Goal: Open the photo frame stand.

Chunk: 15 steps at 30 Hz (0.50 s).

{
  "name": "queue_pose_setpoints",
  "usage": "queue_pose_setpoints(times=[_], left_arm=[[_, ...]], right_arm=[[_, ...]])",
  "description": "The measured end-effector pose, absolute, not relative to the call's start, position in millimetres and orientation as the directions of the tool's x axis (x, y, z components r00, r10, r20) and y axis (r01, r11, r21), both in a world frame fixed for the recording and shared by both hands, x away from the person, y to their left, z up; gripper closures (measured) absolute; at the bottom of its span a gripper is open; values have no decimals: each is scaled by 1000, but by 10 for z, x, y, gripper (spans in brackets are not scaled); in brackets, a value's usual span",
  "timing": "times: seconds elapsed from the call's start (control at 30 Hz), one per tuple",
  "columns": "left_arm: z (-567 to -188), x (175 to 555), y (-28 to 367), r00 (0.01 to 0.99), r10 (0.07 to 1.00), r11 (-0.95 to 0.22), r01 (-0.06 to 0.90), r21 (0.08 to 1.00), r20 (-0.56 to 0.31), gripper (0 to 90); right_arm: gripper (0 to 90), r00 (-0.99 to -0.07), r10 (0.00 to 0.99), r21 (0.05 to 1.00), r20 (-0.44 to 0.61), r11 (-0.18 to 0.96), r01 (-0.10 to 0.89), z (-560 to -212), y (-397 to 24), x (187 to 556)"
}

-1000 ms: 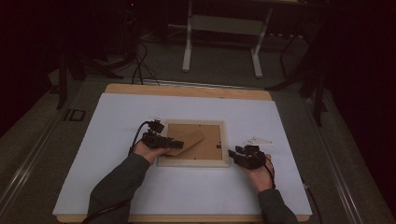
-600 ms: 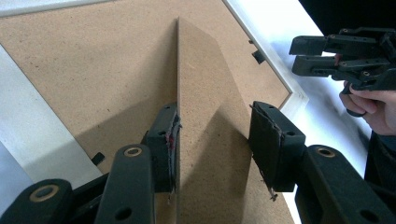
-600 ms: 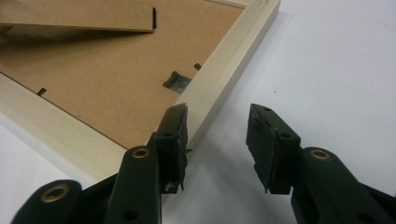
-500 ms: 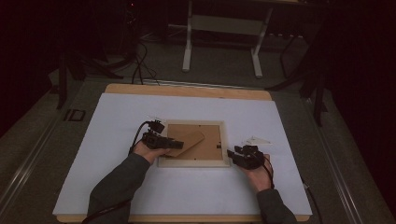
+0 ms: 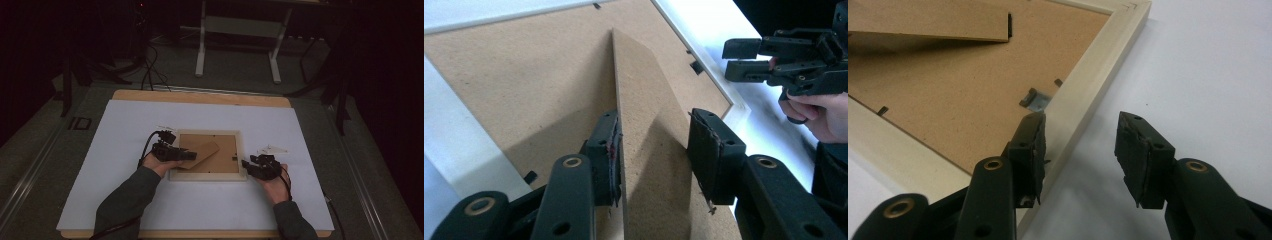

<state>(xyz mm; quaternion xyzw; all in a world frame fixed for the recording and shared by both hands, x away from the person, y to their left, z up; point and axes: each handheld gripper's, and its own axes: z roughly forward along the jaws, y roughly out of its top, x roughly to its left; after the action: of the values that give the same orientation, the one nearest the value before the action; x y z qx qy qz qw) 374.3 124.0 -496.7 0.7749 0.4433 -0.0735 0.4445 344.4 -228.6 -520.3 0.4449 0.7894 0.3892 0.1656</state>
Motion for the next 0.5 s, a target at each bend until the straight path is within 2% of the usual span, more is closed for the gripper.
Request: queue_pose_setpoints(times=[0.5], left_arm=[[-4885, 3618, 1229, 628, 622, -215, 711, 669, -468, 634]], right_arm=[[485, -534, 835, 769, 133, 253, 587, -5168, -2274, 3574]])
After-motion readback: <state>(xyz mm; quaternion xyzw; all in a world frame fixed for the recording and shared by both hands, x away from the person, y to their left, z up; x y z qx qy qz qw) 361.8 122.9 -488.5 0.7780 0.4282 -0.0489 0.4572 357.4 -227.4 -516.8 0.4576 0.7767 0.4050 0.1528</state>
